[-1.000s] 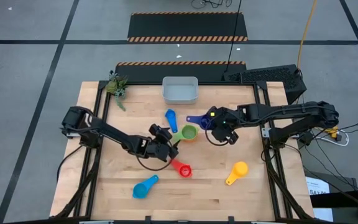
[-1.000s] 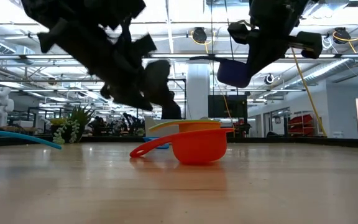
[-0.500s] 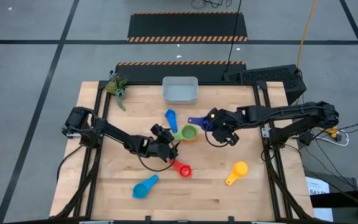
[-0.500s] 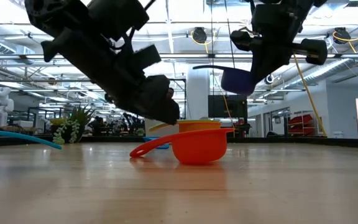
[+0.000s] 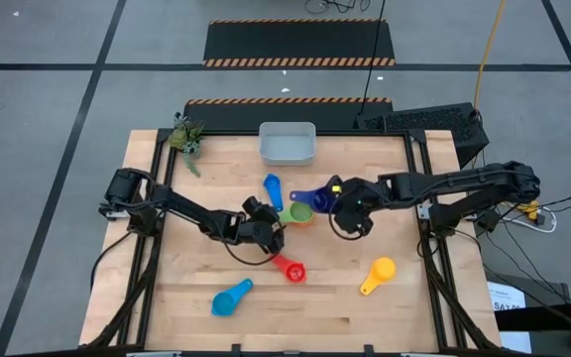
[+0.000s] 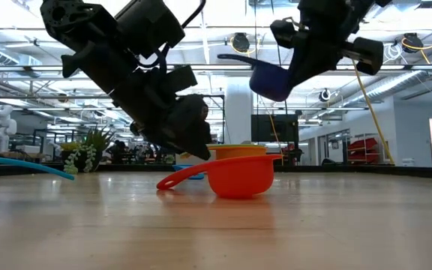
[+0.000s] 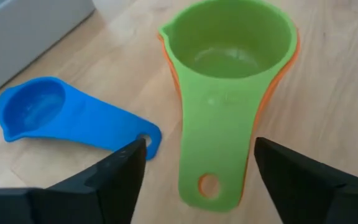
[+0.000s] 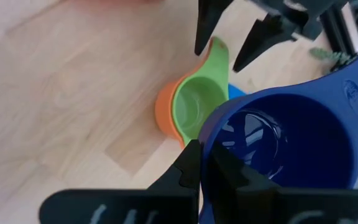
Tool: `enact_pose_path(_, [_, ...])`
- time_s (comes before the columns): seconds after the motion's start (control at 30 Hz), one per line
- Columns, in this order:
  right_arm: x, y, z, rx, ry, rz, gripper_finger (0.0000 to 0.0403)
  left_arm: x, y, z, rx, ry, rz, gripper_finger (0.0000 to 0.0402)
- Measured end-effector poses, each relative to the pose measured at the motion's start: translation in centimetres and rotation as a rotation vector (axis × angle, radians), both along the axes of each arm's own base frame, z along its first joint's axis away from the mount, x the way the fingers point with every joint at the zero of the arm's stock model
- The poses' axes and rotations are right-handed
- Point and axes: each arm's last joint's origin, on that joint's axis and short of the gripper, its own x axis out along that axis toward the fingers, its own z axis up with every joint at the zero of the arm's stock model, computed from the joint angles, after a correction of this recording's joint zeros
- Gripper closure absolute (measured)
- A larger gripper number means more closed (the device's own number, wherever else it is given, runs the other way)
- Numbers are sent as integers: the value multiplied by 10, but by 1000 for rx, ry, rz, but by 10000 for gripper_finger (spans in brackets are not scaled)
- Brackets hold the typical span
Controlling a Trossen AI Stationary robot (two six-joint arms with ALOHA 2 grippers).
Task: Nest measuring cups in basket
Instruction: Stack the purple measuring cup into the green measuring cup
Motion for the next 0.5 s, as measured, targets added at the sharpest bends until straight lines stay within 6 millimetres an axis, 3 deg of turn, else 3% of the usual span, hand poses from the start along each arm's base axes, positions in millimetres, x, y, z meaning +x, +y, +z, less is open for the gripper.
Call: enact_pose_path(0.5, [4,14,3,-67,-55,95,403,-5,1,-5,8,81,-29,237])
